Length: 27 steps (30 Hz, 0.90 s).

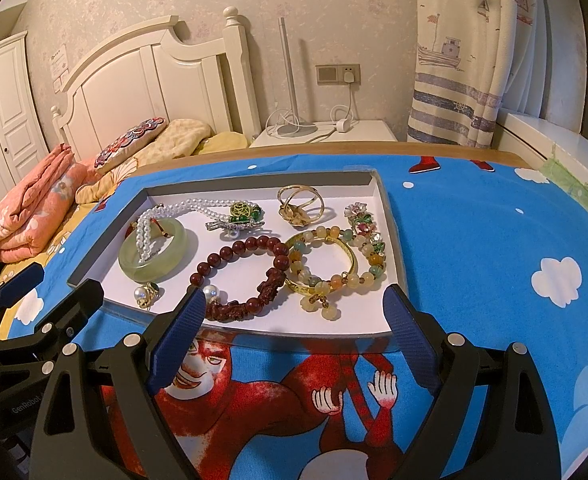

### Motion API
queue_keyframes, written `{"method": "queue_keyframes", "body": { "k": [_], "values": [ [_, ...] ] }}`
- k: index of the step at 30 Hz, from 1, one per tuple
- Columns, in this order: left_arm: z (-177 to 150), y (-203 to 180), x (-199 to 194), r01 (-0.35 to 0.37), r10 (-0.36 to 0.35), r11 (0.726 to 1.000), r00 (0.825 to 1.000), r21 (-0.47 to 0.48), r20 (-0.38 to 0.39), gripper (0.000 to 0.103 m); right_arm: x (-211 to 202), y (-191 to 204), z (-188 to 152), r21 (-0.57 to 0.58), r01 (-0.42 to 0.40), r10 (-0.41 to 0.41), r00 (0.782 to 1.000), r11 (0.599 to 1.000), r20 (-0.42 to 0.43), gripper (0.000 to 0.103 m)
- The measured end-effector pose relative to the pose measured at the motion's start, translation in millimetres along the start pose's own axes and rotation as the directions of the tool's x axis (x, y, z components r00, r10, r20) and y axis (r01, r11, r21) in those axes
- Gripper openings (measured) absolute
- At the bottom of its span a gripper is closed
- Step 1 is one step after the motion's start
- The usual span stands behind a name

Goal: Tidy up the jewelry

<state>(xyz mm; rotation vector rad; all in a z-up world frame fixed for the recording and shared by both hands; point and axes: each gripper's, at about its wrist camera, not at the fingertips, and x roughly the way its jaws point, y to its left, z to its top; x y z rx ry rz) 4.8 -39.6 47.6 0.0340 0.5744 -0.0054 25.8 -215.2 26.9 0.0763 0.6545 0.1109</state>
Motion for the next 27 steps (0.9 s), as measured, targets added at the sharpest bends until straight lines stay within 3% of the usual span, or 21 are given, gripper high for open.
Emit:
{"method": "queue_keyframes", "body": {
  "k": [10,13,20,23,25,27],
  "values": [
    [-0.7,-0.5,0.2,0.008,-0.008,1.0,1.0,0.005,0.0,0.101,0.7,-0.1,-1.0,0.002,-0.001,0.001,1.0,1.0,-0.001,0.086],
    [-1.6,-1.8,4.9,0.038,-0.038,0.999,0.999,-0.001,-0.024,0.101,0.5,-0.4,-0.5,0.002,-0.001,0.001,1.0,1.0,-0.002,0.086],
    [-4.5,21.2,13.5,0.054,-0.064,0.991,0.995,-0.125,-0.076,0.101,0.6,-0.9,-0.2,0.005,-0.006,0.006,1.0,1.0,-0.008,0.086],
    [-6.6,26.0,19.3,0.007,-0.036,0.992,0.974,-0.129,-0.223,0.101,-5.4,1.2,-6.2,-0.002,-0.016,0.016,0.999,1.0,-0.051,0.086],
    [-12.8,23.5,23.8,-0.036,0.014,0.997,0.945,-0.063,-0.327,0.101,-9.9,5.7,-15.0,-0.02,-0.026,0.024,0.993,0.999,-0.117,0.086],
    [-24.0,23.7,20.8,-0.03,0.024,0.999,0.929,-0.012,-0.371,0.101,-14.2,8.4,-29.3,-0.013,-0.051,0.048,0.98,0.999,-0.193,0.086]
  ]
}}
